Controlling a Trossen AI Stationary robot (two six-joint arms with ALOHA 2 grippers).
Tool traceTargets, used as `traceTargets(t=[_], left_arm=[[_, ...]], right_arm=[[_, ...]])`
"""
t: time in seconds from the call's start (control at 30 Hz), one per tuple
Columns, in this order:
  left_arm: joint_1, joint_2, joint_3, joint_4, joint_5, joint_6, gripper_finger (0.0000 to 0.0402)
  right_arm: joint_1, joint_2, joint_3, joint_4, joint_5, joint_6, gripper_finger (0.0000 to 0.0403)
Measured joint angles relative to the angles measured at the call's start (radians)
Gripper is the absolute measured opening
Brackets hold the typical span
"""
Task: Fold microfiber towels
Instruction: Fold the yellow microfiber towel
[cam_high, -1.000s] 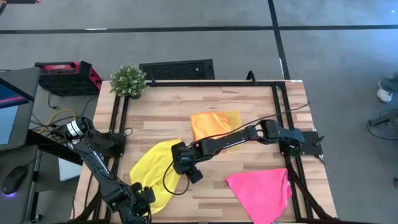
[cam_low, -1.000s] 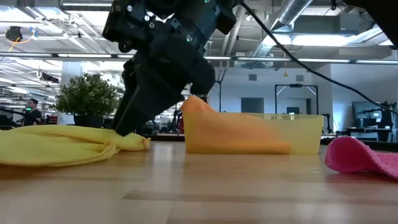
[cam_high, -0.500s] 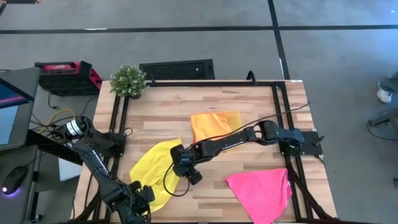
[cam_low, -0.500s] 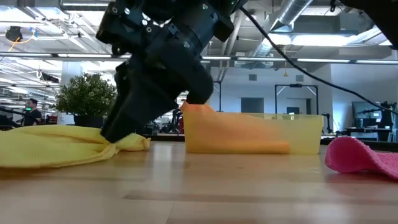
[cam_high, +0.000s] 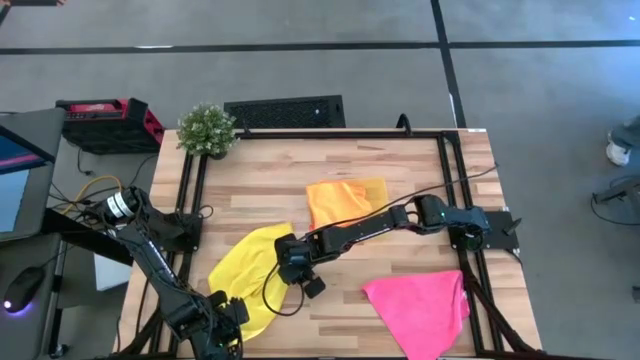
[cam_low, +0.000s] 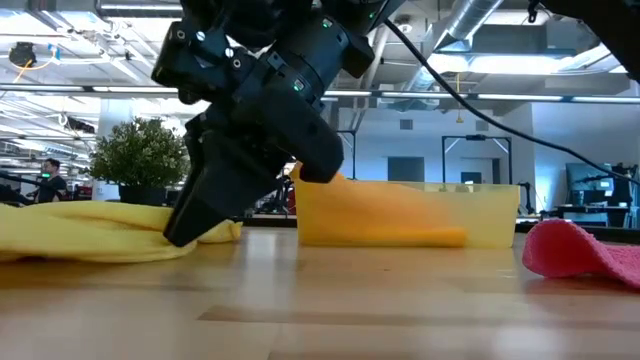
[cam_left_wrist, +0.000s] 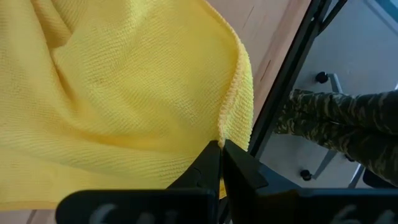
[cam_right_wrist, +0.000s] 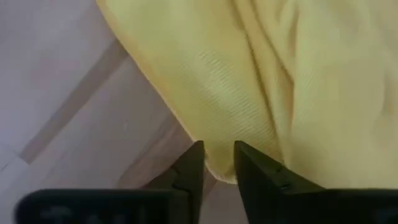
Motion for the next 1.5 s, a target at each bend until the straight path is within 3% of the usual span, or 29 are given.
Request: traceTargets(t=[0.23,0.8,1.03,1.2,1.5], left_arm=[[0.000,0.000,0.000,0.003,0.000,-0.001,0.0000],[-0.002,0.000,0.000,0.003,0.021,0.008,0.0000],[-0.008,-0.061,-0.001,-0.002,-0.012,-0.067,0.0000],[-0.024,-0.104,-0.001,-0.017,-0.071,-0.069,0.0000],[-0.023,-0.110,-0.001,-0.060,-0.058,-0.061,0.0000]], right_arm=[[0.000,0.000,0.000,-0.037,0.000,0.077,0.0010],[0.028,-0.007,0.003,-0.087,0.000,0.233,0.0002],[0.045,-0.024,0.117,-0.234,0.033,0.235,0.0001],[0.044,-0.023,0.158,-0.269,0.043,0.249,0.0019],[0.025,-0.002,0.156,-0.255,0.045,0.287,0.0113]])
